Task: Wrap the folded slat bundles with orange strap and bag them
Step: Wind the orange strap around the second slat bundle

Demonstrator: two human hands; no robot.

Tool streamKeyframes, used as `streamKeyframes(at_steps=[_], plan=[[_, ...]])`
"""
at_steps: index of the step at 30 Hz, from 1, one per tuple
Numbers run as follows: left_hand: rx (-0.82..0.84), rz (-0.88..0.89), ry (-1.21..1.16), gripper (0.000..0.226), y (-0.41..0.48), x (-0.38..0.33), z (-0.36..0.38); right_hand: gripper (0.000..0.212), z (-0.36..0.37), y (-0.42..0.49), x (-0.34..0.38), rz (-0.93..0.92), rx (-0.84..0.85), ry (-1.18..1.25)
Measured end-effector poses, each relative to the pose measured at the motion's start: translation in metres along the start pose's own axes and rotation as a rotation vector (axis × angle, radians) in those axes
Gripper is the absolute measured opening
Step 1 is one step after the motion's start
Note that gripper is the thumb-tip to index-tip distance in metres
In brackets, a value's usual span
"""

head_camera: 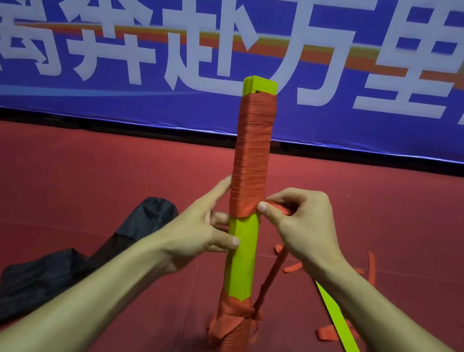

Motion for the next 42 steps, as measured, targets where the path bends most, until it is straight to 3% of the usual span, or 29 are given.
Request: streamKeyframes(at_steps=[13,18,22,27,35,42], plan=[[0.095,0.032,-0.169,0.098,-0.004,-0.002,0.011,0.012,-0.005,0.003,0.001,-0.020,-0.001,0.062],[0.013,0.050,-0.198,0.095,-0.001,-0.001,0.003,0.008,-0.003,0.003,0.003,-0.065,0.092,0.071],[-0.034,0.063,-0.160,0.092,0.001,0.001,-0.005,0.025,-0.003,0.003,0.001,-0.089,0.148,0.022],[-0.035,0.063,-0.162,0.092,0.001,0.003,-0.008,0.035,-0.014,0.009,-0.004,-0.087,0.060,0.022],[-0.046,0.057,-0.137,0.091,0.003,0.007,-0.010,0.032,-0.019,0.009,-0.005,-0.204,0.004,-0.159],[-0.054,0.052,-0.146,0.090,0.003,0.007,-0.012,0.039,-0.012,0.006,-0.008,-0.262,0.073,-0.209]])
Point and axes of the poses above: each hand's wrist, its own y-axis towards the middle knuckle, its own z-axis out of the palm, x = y × z, the point moved 10 cm from there along y, towards the middle knuckle, and after that the axes turned 4 degrees about -x, right-handed, at the moved point
